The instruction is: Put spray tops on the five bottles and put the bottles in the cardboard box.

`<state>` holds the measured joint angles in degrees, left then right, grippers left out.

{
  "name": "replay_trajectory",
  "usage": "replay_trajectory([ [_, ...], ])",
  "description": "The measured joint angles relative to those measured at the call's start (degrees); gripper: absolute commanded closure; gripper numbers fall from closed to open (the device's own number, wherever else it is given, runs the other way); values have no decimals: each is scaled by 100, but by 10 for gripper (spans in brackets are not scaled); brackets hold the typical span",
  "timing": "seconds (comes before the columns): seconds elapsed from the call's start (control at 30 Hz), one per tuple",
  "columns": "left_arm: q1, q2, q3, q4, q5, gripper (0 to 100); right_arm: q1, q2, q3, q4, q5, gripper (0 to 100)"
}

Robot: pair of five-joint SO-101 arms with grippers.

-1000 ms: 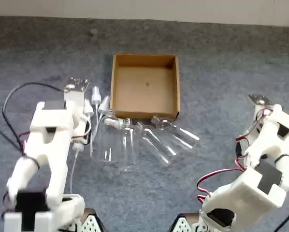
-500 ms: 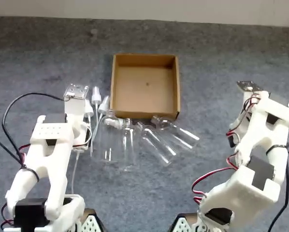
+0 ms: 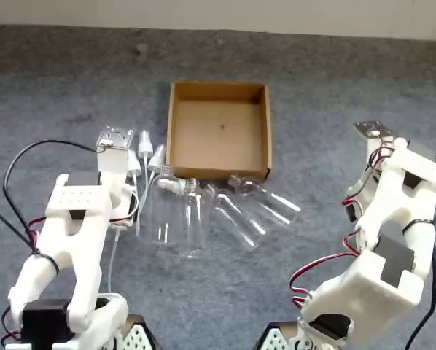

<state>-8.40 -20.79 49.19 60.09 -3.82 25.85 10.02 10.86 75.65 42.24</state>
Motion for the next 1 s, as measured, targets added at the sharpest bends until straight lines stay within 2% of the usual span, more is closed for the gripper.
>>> replay_trajectory([
  [0.13,0,0,18,0,0,996,9,0,220,-123,35,750],
  [0.63,0,0,18,0,0,996,281,290,290,-255,35,755],
  [0.8,0,0,18,0,0,996,281,290,290,-255,290,761],
  [0.87,0,0,18,0,0,996,281,290,290,-255,316,813],
  [1.0,0,0,18,-9,0,996,281,290,290,-264,316,991],
])
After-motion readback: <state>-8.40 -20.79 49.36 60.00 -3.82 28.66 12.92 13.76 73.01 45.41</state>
